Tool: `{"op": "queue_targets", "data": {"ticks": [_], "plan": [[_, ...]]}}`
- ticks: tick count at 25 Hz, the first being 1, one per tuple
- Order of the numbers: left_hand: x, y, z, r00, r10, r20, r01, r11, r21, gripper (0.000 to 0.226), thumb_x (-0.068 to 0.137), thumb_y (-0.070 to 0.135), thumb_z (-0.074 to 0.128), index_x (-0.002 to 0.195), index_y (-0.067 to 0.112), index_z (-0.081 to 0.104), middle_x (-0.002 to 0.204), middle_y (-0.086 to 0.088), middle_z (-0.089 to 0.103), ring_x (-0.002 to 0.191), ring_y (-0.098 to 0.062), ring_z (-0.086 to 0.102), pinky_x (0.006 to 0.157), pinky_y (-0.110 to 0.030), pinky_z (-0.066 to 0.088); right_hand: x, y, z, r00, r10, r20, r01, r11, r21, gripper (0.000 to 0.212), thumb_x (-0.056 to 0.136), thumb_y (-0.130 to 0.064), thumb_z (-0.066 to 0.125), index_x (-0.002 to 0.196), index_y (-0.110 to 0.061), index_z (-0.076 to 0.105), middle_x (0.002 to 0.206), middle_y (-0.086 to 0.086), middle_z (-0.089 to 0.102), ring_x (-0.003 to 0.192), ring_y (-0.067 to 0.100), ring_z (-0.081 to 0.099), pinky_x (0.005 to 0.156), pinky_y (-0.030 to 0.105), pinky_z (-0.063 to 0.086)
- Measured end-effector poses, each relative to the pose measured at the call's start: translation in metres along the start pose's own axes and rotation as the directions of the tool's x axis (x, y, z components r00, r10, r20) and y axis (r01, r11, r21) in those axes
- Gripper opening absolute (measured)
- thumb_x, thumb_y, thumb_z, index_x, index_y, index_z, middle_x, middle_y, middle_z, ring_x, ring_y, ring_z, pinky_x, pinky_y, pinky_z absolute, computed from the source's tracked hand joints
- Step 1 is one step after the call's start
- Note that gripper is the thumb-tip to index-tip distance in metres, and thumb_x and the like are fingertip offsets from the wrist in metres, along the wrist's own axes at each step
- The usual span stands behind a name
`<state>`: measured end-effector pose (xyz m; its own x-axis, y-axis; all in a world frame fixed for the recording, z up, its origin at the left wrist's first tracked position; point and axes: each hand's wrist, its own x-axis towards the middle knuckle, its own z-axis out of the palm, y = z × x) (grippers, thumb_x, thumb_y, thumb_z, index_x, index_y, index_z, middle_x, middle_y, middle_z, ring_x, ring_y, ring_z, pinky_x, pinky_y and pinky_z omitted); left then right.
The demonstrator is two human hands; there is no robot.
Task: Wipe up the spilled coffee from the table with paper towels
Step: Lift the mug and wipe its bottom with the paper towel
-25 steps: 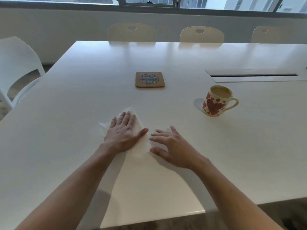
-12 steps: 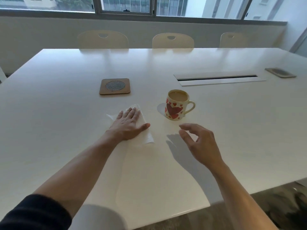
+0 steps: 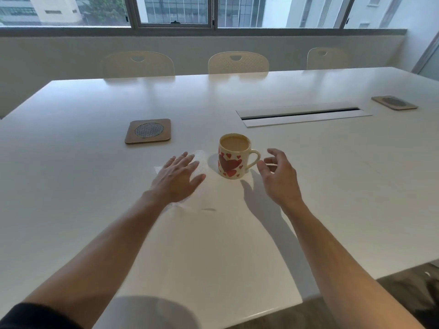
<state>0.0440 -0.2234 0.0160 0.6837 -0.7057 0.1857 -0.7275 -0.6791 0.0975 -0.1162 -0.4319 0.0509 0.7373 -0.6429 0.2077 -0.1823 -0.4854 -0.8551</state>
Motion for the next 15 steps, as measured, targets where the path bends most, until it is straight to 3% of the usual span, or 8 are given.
{"op": "queue_targets", "data": {"ticks": [3, 6, 10, 15], "plan": [[-0.009, 0.016, 0.001, 0.984, -0.151, 0.098, 0.157, 0.986, -0.061, 0.058, 0.102, 0.045, 0.027, 0.151, 0.014, 0.028, 0.161, -0.009, 0.021, 0.150, -0.022, 0.013, 0.121, -0.039, 0.011, 0.019, -0.003, 0.011, 1.000, 0.007, 0.031, -0.007, 1.000, -0.005, 0.040, 0.100, -0.026, 0.056, 0.137, -0.013, 0.050, 0.125, 0.008, 0.064, 0.104, 0.021, 0.064, 0.090, 0.032, 0.052], [-0.012, 0.027, 0.015, 0.955, -0.219, 0.198, 0.241, 0.966, -0.092, 0.062, 0.101, 0.048, 0.020, 0.155, 0.017, 0.013, 0.164, -0.009, 0.008, 0.151, -0.024, 0.003, 0.122, -0.041, 0.003, 0.031, 0.000, 0.019, 0.999, 0.002, 0.036, -0.002, 1.000, 0.002, 0.027, 0.100, -0.025, 0.057, 0.123, -0.011, 0.057, 0.114, 0.004, 0.066, 0.101, 0.024, 0.067, 0.091, 0.040, 0.056], [-0.005, 0.027, 0.023, 0.957, -0.207, 0.201, 0.227, 0.971, -0.079, 0.064, 0.101, 0.051, 0.017, 0.155, 0.018, 0.009, 0.164, -0.008, 0.002, 0.151, -0.022, -0.005, 0.122, -0.042, -0.005, 0.040, 0.006, 0.024, 0.998, 0.026, 0.055, -0.027, 1.000, 0.010, 0.023, 0.099, -0.028, 0.056, 0.109, -0.007, 0.058, 0.100, 0.006, 0.067, 0.090, 0.026, 0.071, 0.081, 0.044, 0.061], [-0.001, 0.023, 0.025, 0.967, -0.160, 0.196, 0.182, 0.979, -0.098, 0.064, 0.101, 0.050, 0.018, 0.155, 0.018, 0.009, 0.164, -0.007, 0.003, 0.151, -0.022, -0.004, 0.122, -0.042, -0.004, 0.042, 0.013, 0.028, 0.995, 0.027, 0.099, -0.031, 0.999, 0.043, 0.017, 0.103, -0.023, 0.051, 0.101, -0.007, 0.055, 0.102, 0.015, 0.070, 0.091, 0.028, 0.072, 0.077, 0.042, 0.063]]}}
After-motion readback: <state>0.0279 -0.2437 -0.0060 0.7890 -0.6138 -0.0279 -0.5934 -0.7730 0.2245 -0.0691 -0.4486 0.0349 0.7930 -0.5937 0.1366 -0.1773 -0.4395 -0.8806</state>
